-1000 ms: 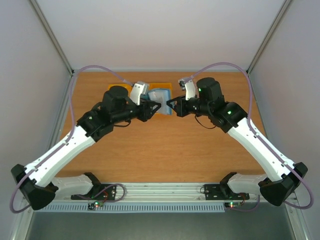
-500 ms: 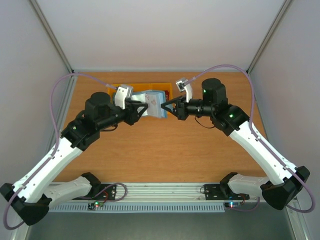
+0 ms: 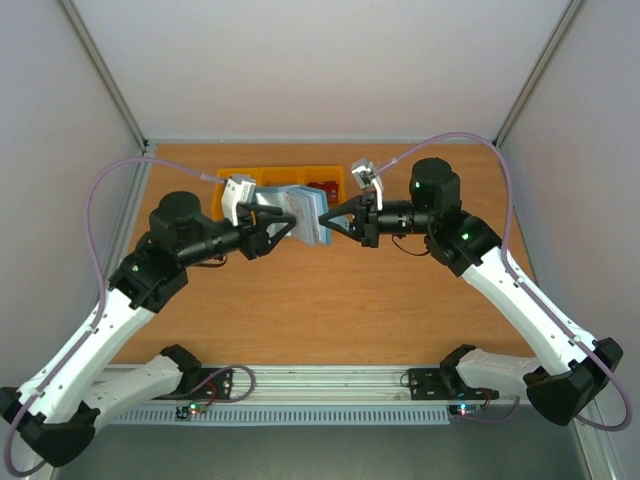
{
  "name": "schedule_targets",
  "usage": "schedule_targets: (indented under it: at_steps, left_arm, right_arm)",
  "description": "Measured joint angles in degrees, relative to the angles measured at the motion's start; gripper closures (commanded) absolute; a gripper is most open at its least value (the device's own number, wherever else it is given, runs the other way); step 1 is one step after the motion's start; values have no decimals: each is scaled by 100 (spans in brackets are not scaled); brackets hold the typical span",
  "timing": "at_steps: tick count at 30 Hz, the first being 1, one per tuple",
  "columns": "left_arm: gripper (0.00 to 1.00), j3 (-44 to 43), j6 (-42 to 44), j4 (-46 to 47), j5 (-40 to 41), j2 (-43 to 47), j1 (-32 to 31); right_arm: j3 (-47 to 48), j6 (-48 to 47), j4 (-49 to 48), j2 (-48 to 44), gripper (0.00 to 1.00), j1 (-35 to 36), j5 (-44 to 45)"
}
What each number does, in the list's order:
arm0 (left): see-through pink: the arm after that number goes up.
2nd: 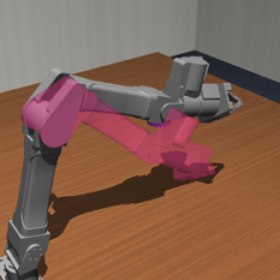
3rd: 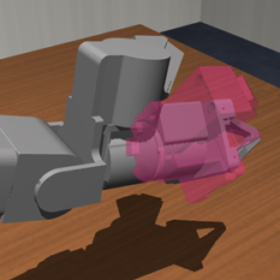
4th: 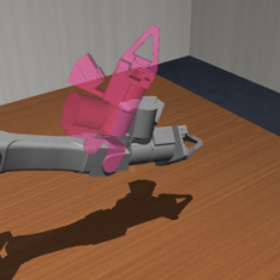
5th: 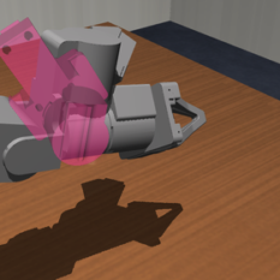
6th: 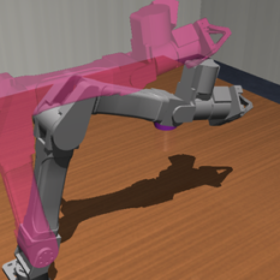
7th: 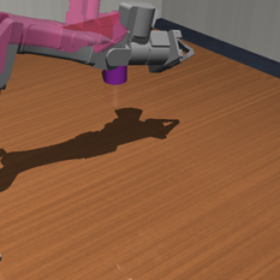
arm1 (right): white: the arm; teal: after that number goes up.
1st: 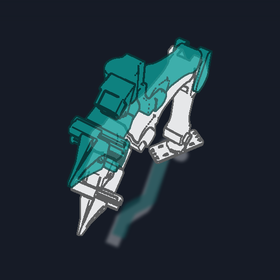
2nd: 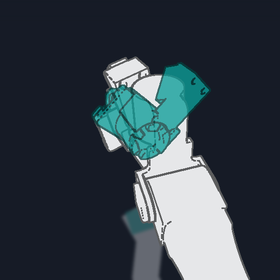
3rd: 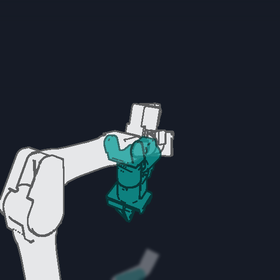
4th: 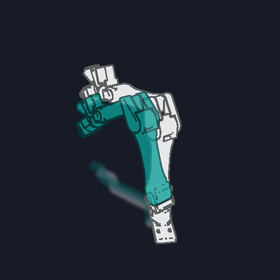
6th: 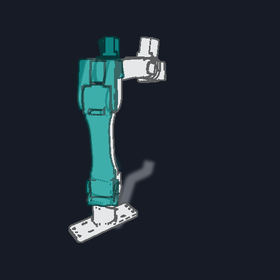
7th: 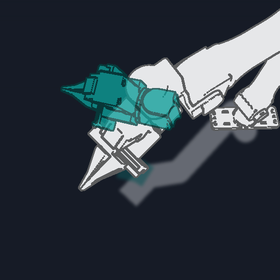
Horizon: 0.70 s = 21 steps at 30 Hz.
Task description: Take the credit cards out of the card holder
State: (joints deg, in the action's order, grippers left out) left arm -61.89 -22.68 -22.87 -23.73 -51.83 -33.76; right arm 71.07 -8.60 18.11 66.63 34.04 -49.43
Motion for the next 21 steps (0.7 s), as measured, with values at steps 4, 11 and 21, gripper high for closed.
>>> schedule_targets:
  at_steps: [4,11,21]
  left_arm:
    - [36,63,-190,435,-581,2,9]
    - [49,68,-509,1027,-1259,-179,42]
    - [33,-140,621,446,-1279,44,28]
  right_arm:
    - [0,0,-120,-7,99,-2,-201]
    - [0,-11,-179,-116,99,-4,-328]
    - [197,-367,389,-170,99,-2,107]
